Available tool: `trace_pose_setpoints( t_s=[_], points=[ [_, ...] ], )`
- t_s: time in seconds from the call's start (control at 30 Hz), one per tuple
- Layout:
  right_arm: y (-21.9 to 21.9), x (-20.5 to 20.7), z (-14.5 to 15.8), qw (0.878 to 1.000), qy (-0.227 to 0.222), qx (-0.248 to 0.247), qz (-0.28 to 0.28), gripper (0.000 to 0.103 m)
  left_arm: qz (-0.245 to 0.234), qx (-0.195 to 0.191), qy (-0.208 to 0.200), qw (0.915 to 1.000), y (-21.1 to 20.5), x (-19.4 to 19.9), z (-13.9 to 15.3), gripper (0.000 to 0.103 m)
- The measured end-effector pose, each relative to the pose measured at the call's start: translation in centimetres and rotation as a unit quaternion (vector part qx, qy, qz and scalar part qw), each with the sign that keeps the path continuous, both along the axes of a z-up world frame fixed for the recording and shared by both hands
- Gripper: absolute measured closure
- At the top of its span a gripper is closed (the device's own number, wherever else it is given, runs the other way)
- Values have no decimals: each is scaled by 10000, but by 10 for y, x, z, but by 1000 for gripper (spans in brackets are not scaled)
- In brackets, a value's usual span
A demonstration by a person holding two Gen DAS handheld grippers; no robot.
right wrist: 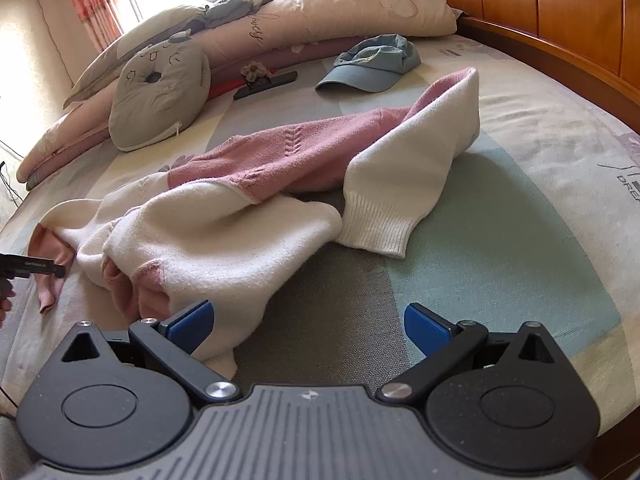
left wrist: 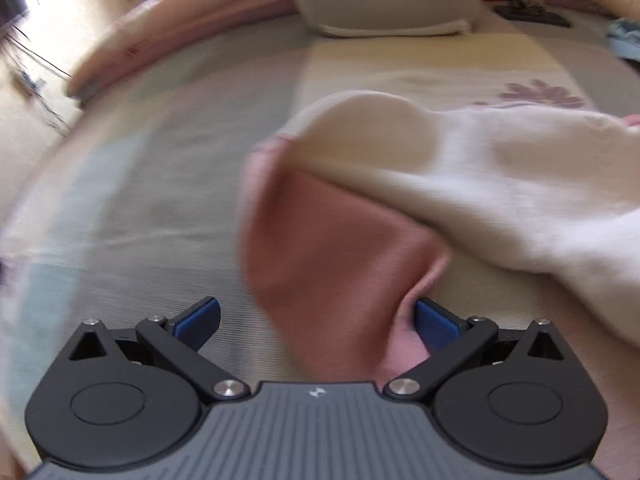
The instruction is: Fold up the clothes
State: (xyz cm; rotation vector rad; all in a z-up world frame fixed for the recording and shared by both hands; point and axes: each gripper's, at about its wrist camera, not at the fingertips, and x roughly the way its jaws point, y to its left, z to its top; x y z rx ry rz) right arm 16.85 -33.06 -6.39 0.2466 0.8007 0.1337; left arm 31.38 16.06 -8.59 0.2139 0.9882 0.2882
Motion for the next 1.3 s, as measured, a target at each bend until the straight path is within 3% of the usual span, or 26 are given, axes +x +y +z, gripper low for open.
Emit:
trace_pose_setpoints(
  t_s=[0.23,0.37,0.73,0.77,0.93,1.0,1.13,1.3],
  points=[
    [3,3,-2,10000,28,13,52,0,560,770,143,9954,48,-13,7,3],
    [7,5,-2,10000,21,-7,95,0,198,358,-185,9990,39,-27,28,2],
    [21,3,4,9997,-26,-62,244,0,-895,-61,37,9960,-51,1,1,1],
    [20,2,5,9997,-32,-67,220,0,-804,244,86,9964,-54,4,-8,1],
    [9,-4,7,9998,-99,-111,101,0,-330,1006,-150,9943,-38,-8,-10,0],
    [6,-4,5,9999,-72,-115,59,0,-203,976,-148,9949,-22,-14,-6,0],
    [7,-1,-1,10000,-2,-7,66,0,2,1362,-114,9906,3,-27,2,0],
    [16,-2,0,9998,-28,-59,214,0,60,1384,-59,9903,29,-45,13,0]
  ],
)
